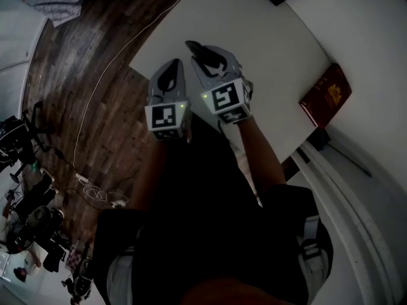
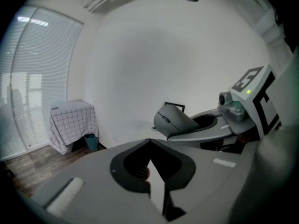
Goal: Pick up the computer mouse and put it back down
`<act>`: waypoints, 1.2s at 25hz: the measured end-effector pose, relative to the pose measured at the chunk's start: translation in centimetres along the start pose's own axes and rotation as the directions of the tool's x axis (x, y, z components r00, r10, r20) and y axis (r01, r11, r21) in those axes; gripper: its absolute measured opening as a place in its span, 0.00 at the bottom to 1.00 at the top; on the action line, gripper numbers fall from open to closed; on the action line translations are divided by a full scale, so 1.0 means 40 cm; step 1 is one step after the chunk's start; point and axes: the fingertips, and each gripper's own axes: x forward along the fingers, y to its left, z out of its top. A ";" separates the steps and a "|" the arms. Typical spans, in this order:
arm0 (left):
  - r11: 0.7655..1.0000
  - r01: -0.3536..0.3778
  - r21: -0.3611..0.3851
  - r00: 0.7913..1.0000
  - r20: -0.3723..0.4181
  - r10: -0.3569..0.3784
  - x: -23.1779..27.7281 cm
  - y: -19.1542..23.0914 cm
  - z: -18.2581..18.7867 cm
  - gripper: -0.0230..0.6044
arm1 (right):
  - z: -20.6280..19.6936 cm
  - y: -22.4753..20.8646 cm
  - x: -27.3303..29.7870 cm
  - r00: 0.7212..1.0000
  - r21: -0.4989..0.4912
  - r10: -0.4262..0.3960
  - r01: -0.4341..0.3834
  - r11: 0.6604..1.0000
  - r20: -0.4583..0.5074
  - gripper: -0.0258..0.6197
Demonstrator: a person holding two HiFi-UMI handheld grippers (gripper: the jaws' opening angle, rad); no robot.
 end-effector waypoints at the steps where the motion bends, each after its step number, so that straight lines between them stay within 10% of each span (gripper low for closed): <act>1: 1.000 0.006 0.005 1.000 0.006 -0.006 -0.004 -0.002 0.006 0.04 | 0.008 0.002 -0.009 1.000 0.005 -0.010 0.010 1.000 0.002 0.28; 20: 0.988 0.143 0.065 0.978 0.144 -0.151 -0.227 0.011 0.098 0.04 | 0.136 0.168 -0.184 0.955 0.109 -0.254 0.239 0.965 0.153 0.28; 30: 0.965 0.228 0.129 0.931 0.261 -0.255 -0.432 -0.006 0.168 0.04 | 0.234 0.299 -0.356 0.859 0.173 -0.422 0.386 0.906 0.292 0.28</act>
